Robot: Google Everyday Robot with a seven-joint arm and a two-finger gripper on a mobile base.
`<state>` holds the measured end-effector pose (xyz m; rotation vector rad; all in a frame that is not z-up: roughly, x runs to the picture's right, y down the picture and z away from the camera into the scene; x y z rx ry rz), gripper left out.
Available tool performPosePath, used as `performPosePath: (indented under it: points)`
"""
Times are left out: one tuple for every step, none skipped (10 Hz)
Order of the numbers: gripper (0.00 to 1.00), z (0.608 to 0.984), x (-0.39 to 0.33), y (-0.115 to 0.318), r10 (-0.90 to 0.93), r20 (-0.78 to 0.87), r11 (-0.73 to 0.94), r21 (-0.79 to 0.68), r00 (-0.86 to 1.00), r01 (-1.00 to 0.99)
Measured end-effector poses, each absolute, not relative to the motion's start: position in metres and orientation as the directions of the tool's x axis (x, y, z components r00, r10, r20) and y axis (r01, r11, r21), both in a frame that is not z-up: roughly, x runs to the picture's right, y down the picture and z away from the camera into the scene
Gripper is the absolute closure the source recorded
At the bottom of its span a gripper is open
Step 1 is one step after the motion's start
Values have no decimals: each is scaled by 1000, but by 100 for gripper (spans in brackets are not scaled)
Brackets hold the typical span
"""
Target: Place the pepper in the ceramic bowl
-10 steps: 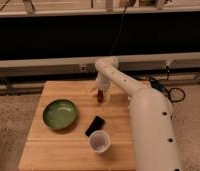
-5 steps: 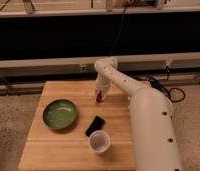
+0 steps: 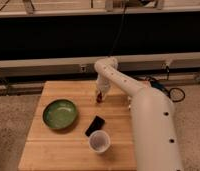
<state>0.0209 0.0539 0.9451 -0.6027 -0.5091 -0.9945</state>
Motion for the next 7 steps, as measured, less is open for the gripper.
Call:
performPosePath:
  points:
    - [100,935,9,46,-627,645,399,-216,437,891]
    - [100,923,-4,36,-636,646,390,-204,423,898]
    - [100,917,-7,31,-642,644,383,-200,416,902]
    - [100,912,-10,28,-650,642,374,-195,407,907]
    - [100,911,-17,29,-661,645,355,-183,384,917]
    - [100,908,-23,30,-669,647,339,-172,366,925]
    - [100,900,-33,32,-678,651,319,-159,343,934]
